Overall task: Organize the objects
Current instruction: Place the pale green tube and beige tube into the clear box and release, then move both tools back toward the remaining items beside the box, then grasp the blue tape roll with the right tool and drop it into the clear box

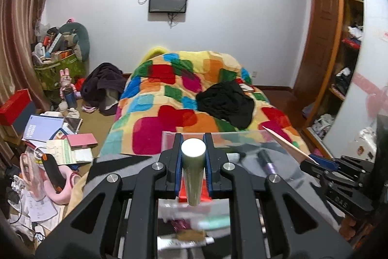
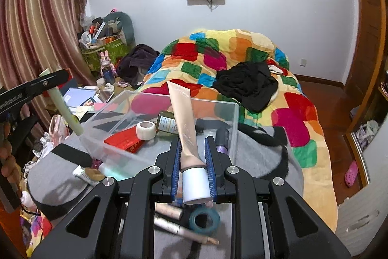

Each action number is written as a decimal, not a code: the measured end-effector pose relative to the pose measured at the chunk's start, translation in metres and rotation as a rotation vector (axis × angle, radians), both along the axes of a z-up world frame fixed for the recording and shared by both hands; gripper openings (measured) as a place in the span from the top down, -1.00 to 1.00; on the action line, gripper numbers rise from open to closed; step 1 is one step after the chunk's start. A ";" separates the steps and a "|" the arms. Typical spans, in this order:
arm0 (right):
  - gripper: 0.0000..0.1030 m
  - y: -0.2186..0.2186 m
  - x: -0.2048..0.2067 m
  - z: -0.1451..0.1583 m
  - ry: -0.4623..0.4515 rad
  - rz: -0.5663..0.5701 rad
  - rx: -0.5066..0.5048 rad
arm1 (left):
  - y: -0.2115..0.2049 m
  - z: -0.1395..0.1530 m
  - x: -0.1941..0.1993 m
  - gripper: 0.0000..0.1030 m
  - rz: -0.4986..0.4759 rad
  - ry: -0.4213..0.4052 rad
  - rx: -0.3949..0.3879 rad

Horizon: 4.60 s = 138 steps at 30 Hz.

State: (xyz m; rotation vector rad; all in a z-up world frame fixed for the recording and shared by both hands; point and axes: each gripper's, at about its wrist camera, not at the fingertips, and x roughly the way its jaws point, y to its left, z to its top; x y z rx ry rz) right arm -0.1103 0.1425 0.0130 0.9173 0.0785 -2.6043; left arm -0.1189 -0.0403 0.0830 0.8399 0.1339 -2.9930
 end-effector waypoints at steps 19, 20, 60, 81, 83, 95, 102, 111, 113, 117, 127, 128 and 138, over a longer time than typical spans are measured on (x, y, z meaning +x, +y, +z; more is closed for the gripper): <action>0.62 -0.024 -0.047 -0.037 -0.123 0.096 0.099 | 0.023 -0.062 -0.046 0.62 -0.076 -0.204 0.032; 0.61 -0.023 -0.046 -0.037 -0.126 0.097 0.095 | 0.025 -0.061 -0.045 0.56 -0.083 -0.202 0.032; -0.11 0.037 0.025 -0.077 -0.258 0.011 0.035 | -0.007 -0.127 0.039 -0.17 -0.064 -0.362 0.100; 0.31 0.030 0.020 -0.088 -0.295 0.033 -0.007 | 0.024 -0.128 0.026 0.08 -0.138 -0.344 -0.045; 0.31 0.030 0.022 -0.086 -0.291 0.033 -0.011 | 0.024 -0.128 0.026 0.20 -0.133 -0.340 -0.040; 0.31 0.037 0.033 -0.060 -0.225 0.035 -0.050 | 0.014 -0.112 0.047 0.24 -0.130 -0.295 0.022; 0.31 0.029 0.036 -0.041 -0.177 0.056 -0.059 | 0.015 -0.086 0.050 0.75 -0.153 -0.239 0.051; 0.31 0.022 0.030 -0.026 -0.140 0.068 -0.071 | 0.011 -0.090 0.050 0.01 -0.153 -0.253 0.027; 0.31 0.021 0.025 -0.023 -0.134 0.068 -0.077 | 0.009 -0.100 0.045 0.00 -0.167 -0.284 0.037; 0.31 0.014 0.017 -0.019 -0.129 0.075 -0.080 | 0.010 -0.119 0.033 0.00 -0.169 -0.340 0.024; 0.31 -0.005 -0.007 -0.013 -0.127 0.083 -0.077 | 0.024 -0.131 0.030 0.18 -0.175 -0.332 -0.093; 0.31 -0.007 -0.009 -0.014 -0.129 0.082 -0.076 | 0.025 -0.131 0.031 0.18 -0.175 -0.330 -0.103; 0.31 -0.015 -0.045 -0.030 -0.186 0.027 -0.047 | 0.020 -0.107 0.041 0.20 -0.176 -0.266 -0.046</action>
